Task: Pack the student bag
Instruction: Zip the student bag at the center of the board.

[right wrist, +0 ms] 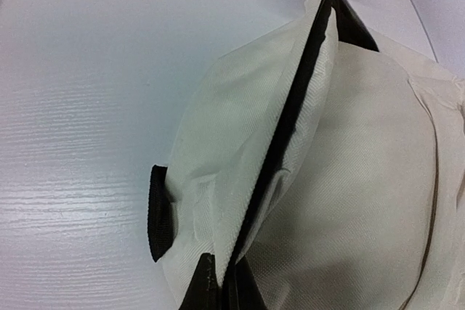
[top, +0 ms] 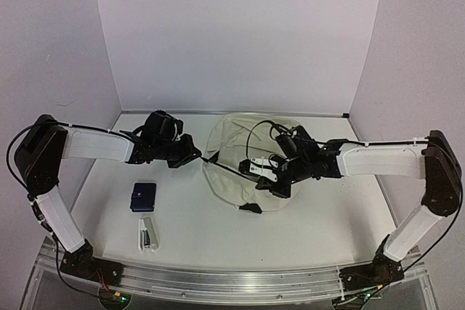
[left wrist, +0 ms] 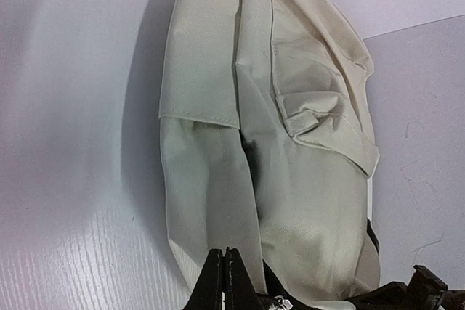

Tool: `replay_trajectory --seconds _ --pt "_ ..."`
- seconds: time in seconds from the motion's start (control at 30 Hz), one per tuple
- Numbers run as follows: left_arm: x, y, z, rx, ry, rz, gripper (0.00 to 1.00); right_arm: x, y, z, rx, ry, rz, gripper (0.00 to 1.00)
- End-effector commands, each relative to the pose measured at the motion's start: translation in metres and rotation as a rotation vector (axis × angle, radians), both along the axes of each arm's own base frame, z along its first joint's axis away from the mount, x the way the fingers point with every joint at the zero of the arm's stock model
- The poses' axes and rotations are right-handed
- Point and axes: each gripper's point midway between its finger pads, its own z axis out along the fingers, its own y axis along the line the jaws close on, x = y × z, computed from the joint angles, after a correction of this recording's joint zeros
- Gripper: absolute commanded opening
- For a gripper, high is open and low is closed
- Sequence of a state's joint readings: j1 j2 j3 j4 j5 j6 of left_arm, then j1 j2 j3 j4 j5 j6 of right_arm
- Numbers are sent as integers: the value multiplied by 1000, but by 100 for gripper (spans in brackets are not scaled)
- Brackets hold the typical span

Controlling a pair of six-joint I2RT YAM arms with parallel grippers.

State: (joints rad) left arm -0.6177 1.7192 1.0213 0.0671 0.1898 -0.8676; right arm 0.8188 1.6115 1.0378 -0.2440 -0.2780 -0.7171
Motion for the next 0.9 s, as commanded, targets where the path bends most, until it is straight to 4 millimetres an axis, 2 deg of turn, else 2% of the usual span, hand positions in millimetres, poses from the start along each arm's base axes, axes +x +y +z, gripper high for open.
replay_trajectory --seconds 0.0,0.23,0.33,0.43,0.53,0.7,0.77,0.83,0.87 --pt "49 17 9 -13 -81 82 0 -40 -34 -21 -99 121 43 0" --pt "68 10 -4 -31 -68 66 0 -53 -45 -37 -136 155 61 0" --pt "74 16 -7 -27 -64 80 0 -57 -48 -43 -149 166 69 0" --pt "79 30 -8 -31 -59 101 0 -58 -43 -39 -124 184 73 0" --pt "82 34 1 -27 -81 93 0 -56 -23 -25 -52 235 70 0" --pt "84 28 25 -14 -117 43 0 -60 22 -1 41 299 105 0" --pt "82 25 33 -23 -131 15 0 -63 44 17 100 331 121 1" --pt "77 23 41 -43 -146 -8 2 -60 61 37 165 377 107 11" --pt "73 23 48 -54 -156 -16 8 -56 66 43 182 389 85 19"
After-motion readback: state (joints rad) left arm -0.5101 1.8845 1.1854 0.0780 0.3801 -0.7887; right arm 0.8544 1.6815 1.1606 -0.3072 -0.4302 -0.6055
